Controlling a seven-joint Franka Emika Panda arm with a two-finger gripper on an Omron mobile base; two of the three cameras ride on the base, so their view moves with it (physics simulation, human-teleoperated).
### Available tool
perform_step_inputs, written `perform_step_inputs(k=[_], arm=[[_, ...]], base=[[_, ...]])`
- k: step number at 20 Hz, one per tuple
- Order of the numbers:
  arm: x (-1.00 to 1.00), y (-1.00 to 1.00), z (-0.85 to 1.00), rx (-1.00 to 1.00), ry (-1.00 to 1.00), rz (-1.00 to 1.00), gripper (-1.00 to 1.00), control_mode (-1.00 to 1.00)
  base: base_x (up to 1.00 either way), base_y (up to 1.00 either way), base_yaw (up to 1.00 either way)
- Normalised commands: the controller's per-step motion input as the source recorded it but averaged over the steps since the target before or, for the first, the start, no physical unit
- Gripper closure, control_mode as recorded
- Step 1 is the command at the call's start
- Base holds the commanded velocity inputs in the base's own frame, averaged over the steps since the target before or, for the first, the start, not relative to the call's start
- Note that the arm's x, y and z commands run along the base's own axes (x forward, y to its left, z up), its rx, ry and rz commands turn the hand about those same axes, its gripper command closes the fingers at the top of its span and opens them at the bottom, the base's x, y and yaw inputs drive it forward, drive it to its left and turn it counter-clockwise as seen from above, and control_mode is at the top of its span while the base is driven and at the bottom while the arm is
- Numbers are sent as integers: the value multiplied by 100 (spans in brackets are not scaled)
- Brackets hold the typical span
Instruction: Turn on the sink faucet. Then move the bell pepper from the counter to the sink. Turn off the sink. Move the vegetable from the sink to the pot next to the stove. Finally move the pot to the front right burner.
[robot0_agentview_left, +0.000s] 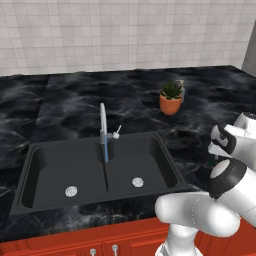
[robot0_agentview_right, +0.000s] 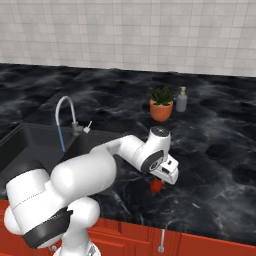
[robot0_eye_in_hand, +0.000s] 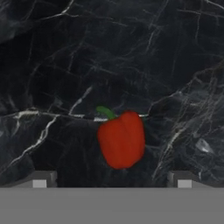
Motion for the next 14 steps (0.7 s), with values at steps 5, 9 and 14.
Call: perform_step_inputs(k=[5, 9, 14], arm=[[0, -15, -11, 0, 0, 0, -100, -100], [0, -1, -14, 0, 1, 0, -100, -100], [0, 0, -13, 0, 0, 0, -100, -100]], base=[[0, 0, 0], [0, 0, 0], [0, 0, 0]])
